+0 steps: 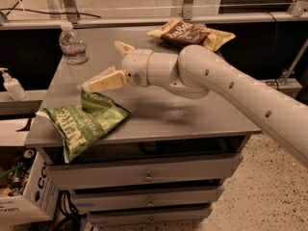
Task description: Move water bottle near brown chip bag
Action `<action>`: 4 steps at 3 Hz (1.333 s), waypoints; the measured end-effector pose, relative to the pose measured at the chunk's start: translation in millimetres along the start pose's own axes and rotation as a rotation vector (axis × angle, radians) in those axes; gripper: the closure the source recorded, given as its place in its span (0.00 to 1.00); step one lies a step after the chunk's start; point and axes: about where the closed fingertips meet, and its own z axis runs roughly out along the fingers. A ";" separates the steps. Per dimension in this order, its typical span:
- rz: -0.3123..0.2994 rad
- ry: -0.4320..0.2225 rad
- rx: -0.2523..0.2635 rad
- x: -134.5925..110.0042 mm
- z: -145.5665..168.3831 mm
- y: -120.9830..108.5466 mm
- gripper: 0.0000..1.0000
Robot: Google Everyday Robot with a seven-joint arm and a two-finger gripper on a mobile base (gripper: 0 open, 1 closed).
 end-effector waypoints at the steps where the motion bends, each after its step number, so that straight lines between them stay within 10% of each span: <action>1: -0.016 0.023 0.006 12.5 11.7 -1.0 0.00; 4: -0.034 0.029 -0.027 10.5 73.5 -19.9 0.00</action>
Offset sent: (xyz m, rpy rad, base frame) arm 0.0391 0.0366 -0.0241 -0.0579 -0.0251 -0.0080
